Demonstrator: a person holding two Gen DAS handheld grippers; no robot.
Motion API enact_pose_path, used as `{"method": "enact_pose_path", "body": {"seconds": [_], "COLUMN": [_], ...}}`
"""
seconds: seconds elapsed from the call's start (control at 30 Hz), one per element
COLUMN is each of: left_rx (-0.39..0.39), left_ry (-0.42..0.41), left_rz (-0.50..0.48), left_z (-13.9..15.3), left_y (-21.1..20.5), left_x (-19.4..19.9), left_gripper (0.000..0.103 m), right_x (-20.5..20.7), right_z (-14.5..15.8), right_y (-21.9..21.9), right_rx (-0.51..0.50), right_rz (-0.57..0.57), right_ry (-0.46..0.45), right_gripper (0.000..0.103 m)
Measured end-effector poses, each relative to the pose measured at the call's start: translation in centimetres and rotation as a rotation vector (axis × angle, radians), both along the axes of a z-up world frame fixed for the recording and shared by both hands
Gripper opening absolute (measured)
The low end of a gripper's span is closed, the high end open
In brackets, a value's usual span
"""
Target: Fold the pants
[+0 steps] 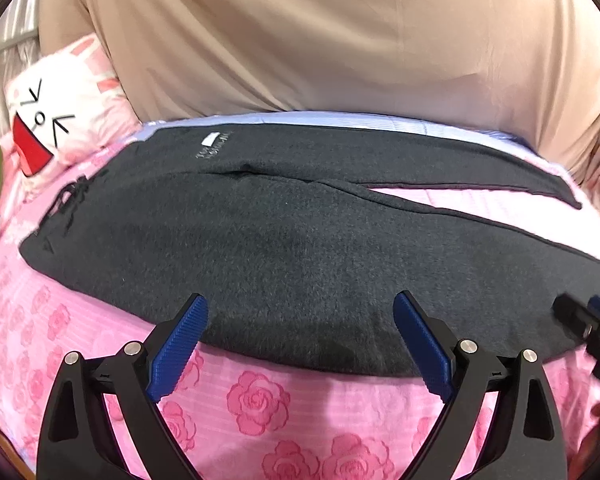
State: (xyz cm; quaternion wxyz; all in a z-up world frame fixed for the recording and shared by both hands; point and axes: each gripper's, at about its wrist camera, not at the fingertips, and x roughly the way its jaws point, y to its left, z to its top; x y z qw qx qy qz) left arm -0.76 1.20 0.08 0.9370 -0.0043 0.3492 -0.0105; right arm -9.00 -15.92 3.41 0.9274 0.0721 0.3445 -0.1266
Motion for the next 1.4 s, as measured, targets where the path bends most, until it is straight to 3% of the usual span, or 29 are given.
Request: {"method": "enact_pose_path", "body": {"seconds": [0.2, 0.23, 0.27, 0.3, 0.37, 0.6, 0.7, 0.77, 0.8, 0.87, 1.0, 1.03, 1.1, 1.13, 1.17, 1.2, 1.23, 1.3, 1.37, 1.4], "left_rx": [0.023, 0.021, 0.019, 0.010, -0.007, 0.030, 0.024, 0.003, -0.015, -0.100, -0.132, -0.142, -0.182, -0.174, -0.103, -0.051, -0.024, -0.023, -0.023, -0.043], "left_ry": [-0.043, -0.047, -0.046, -0.042, -0.034, -0.001, 0.044, 0.080, 0.100, 0.134, 0.184, 0.212, 0.271, 0.288, 0.276, 0.297, 0.287, 0.262, 0.230, 0.208], "left_rz": [-0.030, -0.028, -0.022, -0.012, 0.024, 0.161, 0.224, 0.281, 0.303, 0.344, 0.452, 0.471, 0.487, 0.503, 0.512, 0.510, 0.501, 0.476, 0.490, 0.488], "left_z": [3.0, 3.6, 4.3, 5.2, 6.2, 7.7, 7.2, 6.3, 5.9, 4.7, 2.2, 1.3, -0.5, -1.3, -1.5, -1.8, -1.7, -0.8, 0.7, 1.7], "left_y": [2.6, 3.2, 4.0, 5.3, 7.4, 15.1, 18.6, 21.5, 22.6, 25.3, 29.0, 29.7, 30.6, 30.8, 30.4, 30.0, 29.7, 29.5, 29.7, 30.0], "left_x": [0.2, 0.7, 1.5, 2.7, 5.0, 15.6, 20.2, 24.0, 25.3, 28.5, 33.6, 34.9, 36.6, 37.3, 37.7, 38.1, 38.1, 37.4, 36.2, 35.1], "left_gripper": [0.092, 0.092, 0.092, 0.092, 0.092, 0.092, 0.092, 0.092, 0.092, 0.092, 0.092, 0.092, 0.092, 0.091, 0.080, 0.077, 0.063, 0.037, 0.003, 0.003], "right_x": [1.2, 1.9, 2.5, 3.7, 5.8, 13.3, 16.3, 18.5, 19.1, 20.4, 22.2, 22.3, 22.3, 22.4, 22.3, 22.2, 22.2, 22.1, 21.2, 20.6], "right_z": [3.4, 3.8, 4.0, 4.2, 4.2, 3.6, 2.9, 2.0, 1.7, 1.1, 0.4, 0.4, 0.5, 0.6, 0.7, 0.8, 0.8, 1.0, 1.7, 2.2], "right_y": [-9.4, -11.5, -13.2, -16.0, -21.1, -30.4, -32.6, -34.1, -34.3, -34.9, -35.4, -35.3, -35.2, -35.1, -34.9, -34.6, -34.1, -32.8, -31.6, -31.3], "right_rx": [-0.203, -0.217, -0.221, -0.199, -0.094, -0.002, 0.005, 0.014, 0.013, 0.014, 0.004, 0.002, 0.009, 0.015, 0.030, 0.082, 0.088, 0.029, 0.009, 0.012], "right_rz": [-0.107, -0.117, -0.127, -0.144, -0.174, -0.231, -0.245, -0.258, -0.260, -0.255, -0.254, -0.249, -0.227, -0.217, -0.201, -0.164, -0.165, -0.156, -0.155, -0.154], "right_ry": [0.031, 0.038, 0.054, 0.082, 0.100, 0.124, 0.145, 0.166, 0.169, 0.179, 0.189, 0.187, 0.169, 0.164, 0.157, 0.144, 0.146, 0.159, 0.129, 0.108], "right_gripper": [0.098, 0.091, 0.073, 0.065, 0.060, 0.058, 0.060, 0.072, 0.073, 0.084, 0.093, 0.091, 0.074, 0.059, 0.033, 0.018, 0.011, 0.010, 0.010, 0.010]}}
